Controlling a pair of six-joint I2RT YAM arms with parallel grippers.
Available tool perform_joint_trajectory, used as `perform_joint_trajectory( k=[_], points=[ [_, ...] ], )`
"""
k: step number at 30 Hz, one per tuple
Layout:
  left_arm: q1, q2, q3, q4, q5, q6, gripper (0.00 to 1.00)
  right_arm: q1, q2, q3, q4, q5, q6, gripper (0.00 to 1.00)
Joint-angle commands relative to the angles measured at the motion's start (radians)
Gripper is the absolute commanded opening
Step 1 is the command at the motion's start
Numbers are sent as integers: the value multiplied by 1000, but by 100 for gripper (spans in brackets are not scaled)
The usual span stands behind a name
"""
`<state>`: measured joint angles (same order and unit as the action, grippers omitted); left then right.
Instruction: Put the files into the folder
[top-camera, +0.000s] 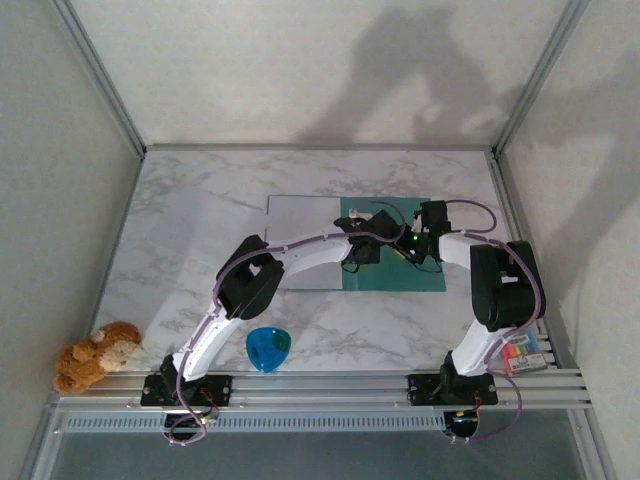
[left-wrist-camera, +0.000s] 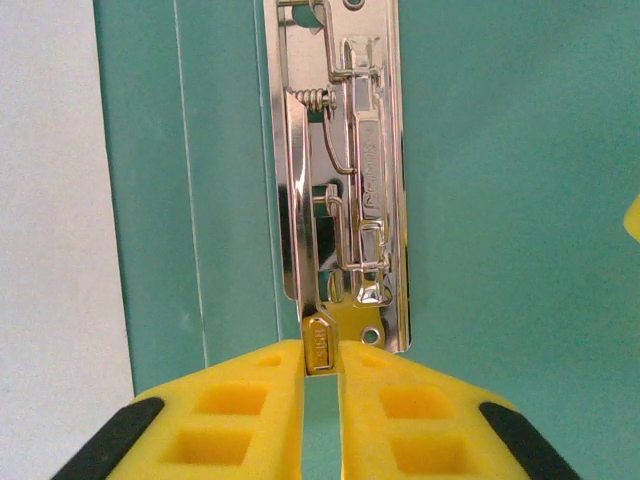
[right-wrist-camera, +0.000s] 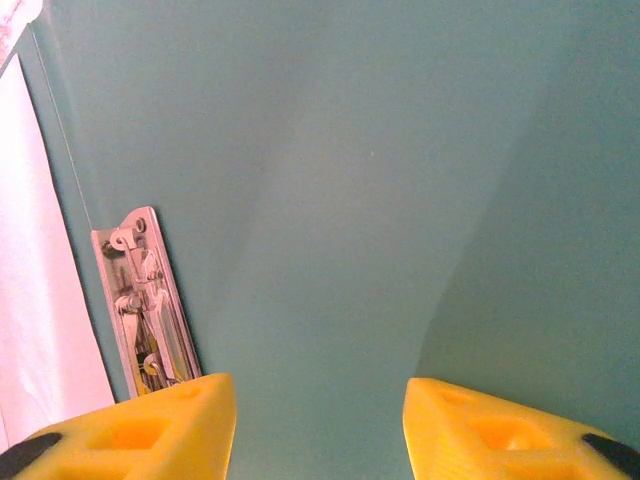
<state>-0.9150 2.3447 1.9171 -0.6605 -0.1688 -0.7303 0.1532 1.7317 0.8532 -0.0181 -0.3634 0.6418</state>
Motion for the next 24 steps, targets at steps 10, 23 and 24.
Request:
perform_joint_trajectory(
  k=[10,23,24],
  points=[
    [-10,43,24,-17,30,-2,14,3,46,6,-36,-17,13,48],
    [-11,65,18,16,86,-3,14,9,71,10,-43,-43,22,48],
    [-11,66,18,18,88,-2,14,9,69,8,-45,-45,22,48]
  ],
)
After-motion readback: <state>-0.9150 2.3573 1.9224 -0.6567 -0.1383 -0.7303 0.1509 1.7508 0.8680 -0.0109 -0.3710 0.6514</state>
